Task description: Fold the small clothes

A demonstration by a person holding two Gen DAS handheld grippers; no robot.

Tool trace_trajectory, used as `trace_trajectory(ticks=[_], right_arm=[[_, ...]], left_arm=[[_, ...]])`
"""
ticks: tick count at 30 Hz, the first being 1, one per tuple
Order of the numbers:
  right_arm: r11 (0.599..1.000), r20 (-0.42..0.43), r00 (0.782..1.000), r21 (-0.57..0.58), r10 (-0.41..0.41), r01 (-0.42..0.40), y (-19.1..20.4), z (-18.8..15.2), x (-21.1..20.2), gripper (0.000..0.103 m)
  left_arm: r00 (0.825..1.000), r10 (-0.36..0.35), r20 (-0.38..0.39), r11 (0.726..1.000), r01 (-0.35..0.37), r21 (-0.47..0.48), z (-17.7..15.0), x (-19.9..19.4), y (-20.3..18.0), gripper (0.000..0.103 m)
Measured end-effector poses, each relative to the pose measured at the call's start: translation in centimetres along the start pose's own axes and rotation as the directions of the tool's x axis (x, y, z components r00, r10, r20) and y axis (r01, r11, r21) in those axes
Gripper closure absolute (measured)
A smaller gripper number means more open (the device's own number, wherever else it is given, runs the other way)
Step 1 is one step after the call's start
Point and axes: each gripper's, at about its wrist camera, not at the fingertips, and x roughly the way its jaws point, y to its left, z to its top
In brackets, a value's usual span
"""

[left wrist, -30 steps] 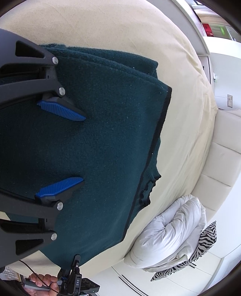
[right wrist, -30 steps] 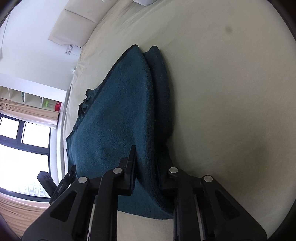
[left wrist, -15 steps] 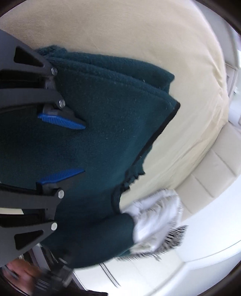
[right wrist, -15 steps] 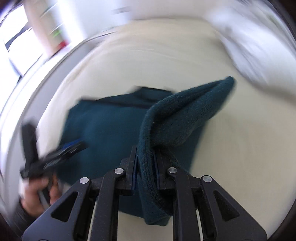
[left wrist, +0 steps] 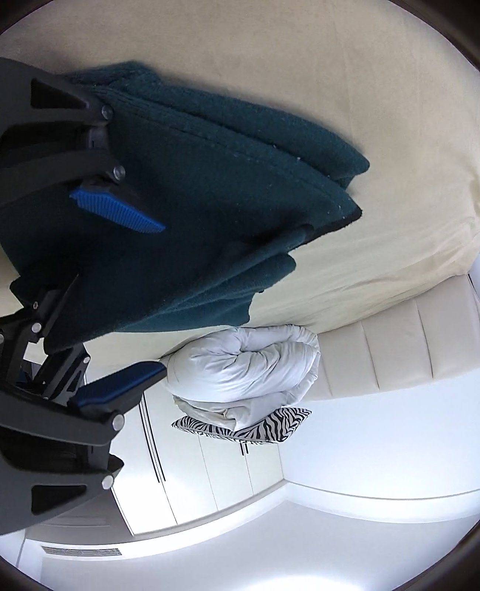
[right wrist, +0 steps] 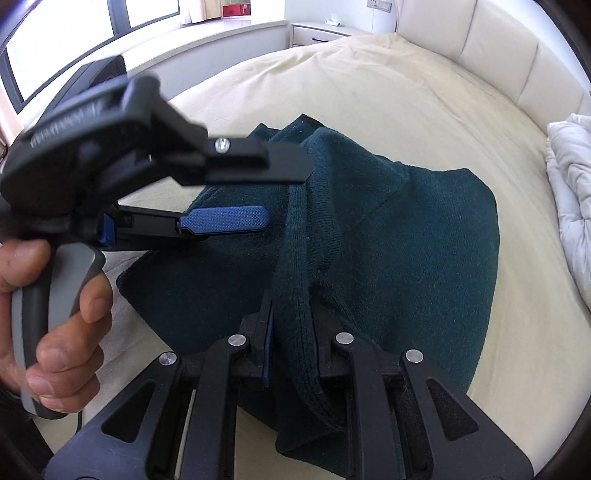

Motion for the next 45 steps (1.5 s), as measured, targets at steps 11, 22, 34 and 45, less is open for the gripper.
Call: trace_trajectory(ticks=[11, 22, 34, 45], right_arm=[[0.987, 0.104, 0.984, -0.073, 0.148, -0.140, 0.3, -4.2, -5.6, 0.081], [0.906, 0.275, 0.897, 0.150, 0.346, -0.395, -8.2, -13.1, -11.5, 0.081], [0.957, 0.217, 0.950, 0.138, 0.223, -0.256, -6.6, -7.9, -5.1, 0.079], [0.962, 0.187, 0.944, -0.081, 0.271, -0.260, 0.2, -7.2, -2.7, 0.079]], left_arm=[[0.976, 0.170, -0.134, 0.985, -0.163, 0.062, 1.1, 4.9, -1.6, 0.040], [0.949, 0.267, -0.166, 0.963, -0.258, 0.077, 1.4, 5.1, -1.2, 0.078], [0.940, 0.288, -0.180, 0.956, -0.272, 0.112, 1.8, 3.8, -0.9, 0.068], [0.947, 0.226, -0.229, 0.972, -0.204, 0.113, 2.0, 4.3, -1.4, 0.048]])
